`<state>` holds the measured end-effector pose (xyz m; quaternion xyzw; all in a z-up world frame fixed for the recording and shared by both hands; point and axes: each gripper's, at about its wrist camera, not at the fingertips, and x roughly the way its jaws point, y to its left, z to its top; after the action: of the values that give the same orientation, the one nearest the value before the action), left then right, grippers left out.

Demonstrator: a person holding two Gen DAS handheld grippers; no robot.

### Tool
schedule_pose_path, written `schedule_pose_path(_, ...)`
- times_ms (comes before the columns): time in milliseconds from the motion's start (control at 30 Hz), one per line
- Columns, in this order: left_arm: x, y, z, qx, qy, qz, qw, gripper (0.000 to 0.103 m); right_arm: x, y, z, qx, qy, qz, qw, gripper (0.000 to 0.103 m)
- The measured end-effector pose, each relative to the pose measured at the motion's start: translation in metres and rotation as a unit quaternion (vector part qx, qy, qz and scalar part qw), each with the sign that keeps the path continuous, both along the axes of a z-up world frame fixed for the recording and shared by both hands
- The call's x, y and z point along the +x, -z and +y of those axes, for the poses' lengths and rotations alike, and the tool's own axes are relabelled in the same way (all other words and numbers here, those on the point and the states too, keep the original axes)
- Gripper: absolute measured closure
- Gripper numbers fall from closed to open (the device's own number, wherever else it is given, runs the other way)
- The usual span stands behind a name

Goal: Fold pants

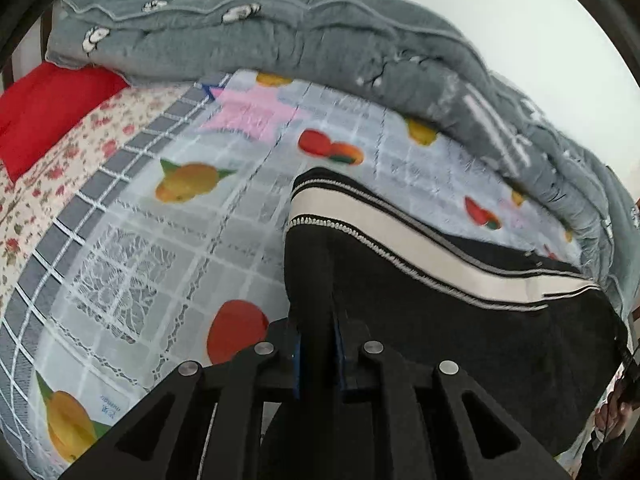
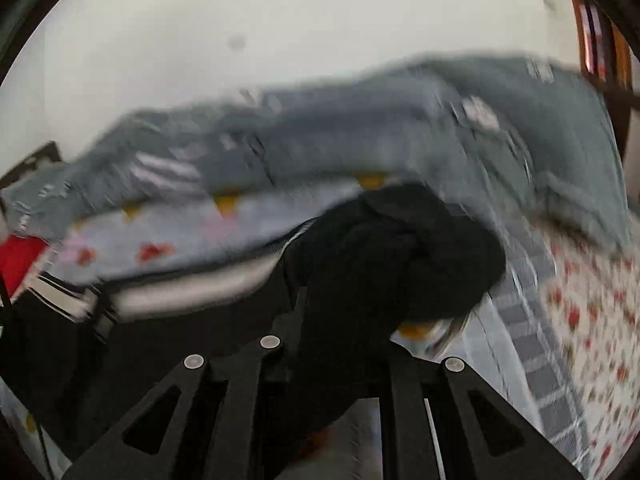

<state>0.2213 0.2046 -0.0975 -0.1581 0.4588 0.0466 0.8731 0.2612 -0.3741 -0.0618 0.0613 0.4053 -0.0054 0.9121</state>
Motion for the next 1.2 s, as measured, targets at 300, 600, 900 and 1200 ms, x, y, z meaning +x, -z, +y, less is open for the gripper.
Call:
schedule_pose_path(300,-0.009,0.018,-0.001,0.009,-0.018,0.033,0.9993,0.069,-0.012,0.037,-0.01,-0.017,-0.011,0.077,0.997,0.076)
schedule_pose_path(600,-0.046,0.016,-0.013,-0.008,-0.001,0.026,0.9996,0.036,-0.044,0.02,-0.054,0.031,0.033,0.064,0.997,0.044)
schedule_pose_path(900,-0.087,0.006,-0.017,-0.002,-0.004,0.022,0.9997,0.036,0.0,0.026,-0.071,0.107,0.103,0.046,0.988,0.057)
schedule_pose_path(1200,-0.124,0.025,-0.008,-0.058,-0.011,-0.006,0.9983,0.031,-0.007,0.027,-0.067,0.052,0.066,0.061,0.995,0.058)
